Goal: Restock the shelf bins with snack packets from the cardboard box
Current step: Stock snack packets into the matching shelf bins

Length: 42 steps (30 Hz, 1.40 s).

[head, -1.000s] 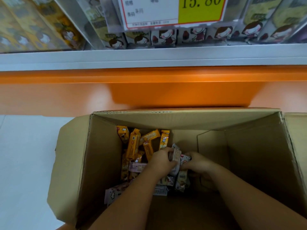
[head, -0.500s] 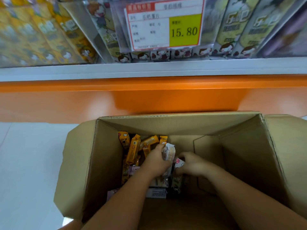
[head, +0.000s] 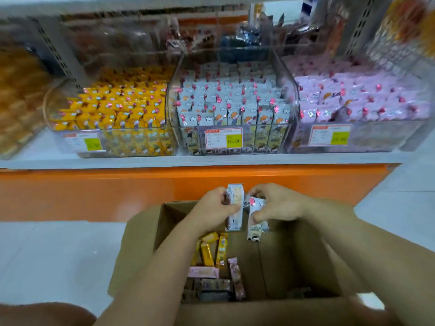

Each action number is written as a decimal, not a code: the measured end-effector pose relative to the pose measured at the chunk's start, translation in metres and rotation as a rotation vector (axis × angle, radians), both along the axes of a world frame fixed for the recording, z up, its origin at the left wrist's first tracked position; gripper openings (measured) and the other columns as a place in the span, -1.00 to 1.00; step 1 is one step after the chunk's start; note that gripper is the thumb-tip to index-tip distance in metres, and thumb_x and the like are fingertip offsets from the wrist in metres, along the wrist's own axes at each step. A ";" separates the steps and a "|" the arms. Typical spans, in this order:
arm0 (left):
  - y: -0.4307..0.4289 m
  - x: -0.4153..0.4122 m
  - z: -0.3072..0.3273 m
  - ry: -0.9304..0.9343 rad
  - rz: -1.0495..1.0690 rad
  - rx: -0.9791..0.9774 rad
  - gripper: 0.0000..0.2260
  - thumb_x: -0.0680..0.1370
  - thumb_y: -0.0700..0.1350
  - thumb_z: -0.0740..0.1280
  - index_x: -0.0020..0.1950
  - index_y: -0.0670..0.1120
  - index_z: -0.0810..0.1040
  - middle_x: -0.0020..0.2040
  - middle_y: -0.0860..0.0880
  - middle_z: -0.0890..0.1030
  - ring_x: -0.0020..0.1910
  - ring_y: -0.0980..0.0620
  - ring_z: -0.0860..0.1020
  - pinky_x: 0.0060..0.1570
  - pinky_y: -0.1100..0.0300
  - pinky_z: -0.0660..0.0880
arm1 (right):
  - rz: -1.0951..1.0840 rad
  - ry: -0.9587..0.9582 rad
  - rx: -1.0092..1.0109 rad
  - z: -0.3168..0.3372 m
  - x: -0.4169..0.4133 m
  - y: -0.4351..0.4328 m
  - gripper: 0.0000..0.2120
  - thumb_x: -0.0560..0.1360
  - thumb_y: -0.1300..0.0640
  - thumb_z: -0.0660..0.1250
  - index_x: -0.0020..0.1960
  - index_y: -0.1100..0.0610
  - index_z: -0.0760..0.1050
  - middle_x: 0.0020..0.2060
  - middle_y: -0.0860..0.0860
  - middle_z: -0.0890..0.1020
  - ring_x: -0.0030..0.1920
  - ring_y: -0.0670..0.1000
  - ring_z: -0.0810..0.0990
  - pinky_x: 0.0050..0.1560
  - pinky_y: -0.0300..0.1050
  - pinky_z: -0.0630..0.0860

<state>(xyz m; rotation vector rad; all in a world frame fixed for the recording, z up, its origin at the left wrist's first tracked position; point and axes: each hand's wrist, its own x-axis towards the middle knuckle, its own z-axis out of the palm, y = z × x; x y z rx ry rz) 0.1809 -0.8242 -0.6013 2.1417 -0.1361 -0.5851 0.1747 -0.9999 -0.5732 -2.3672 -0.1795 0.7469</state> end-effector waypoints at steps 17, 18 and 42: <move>-0.003 0.008 0.177 -0.645 -0.008 0.105 -0.62 0.50 0.07 0.38 0.25 -0.01 0.40 0.09 0.15 0.47 0.01 0.16 0.48 -0.04 0.18 0.44 | -0.181 -0.684 0.365 0.139 -0.005 -0.014 -0.43 0.40 0.04 0.47 0.35 -0.04 0.36 0.27 -0.15 0.48 0.28 -0.17 0.41 0.34 -0.16 0.34; -0.003 0.009 0.181 -0.695 -0.005 0.124 -0.68 0.50 0.06 0.38 0.18 0.00 0.40 0.06 0.14 0.50 -0.10 0.12 0.52 -0.12 0.16 0.45 | -0.191 -0.731 0.398 0.140 -0.005 -0.011 -0.44 0.40 0.06 0.48 0.34 -0.03 0.36 0.23 -0.16 0.50 0.24 -0.18 0.45 0.30 -0.20 0.38; 0.002 0.012 0.172 -0.539 0.021 -0.131 -0.71 0.56 -0.02 0.32 0.20 0.20 0.30 -0.25 0.03 0.67 -0.27 0.11 0.66 -0.09 -0.04 0.61 | -0.196 -0.922 0.207 0.122 -0.002 0.013 -0.28 0.42 0.16 0.45 0.48 -0.06 0.21 0.28 -0.11 0.50 0.17 -0.29 0.38 0.16 -0.58 0.26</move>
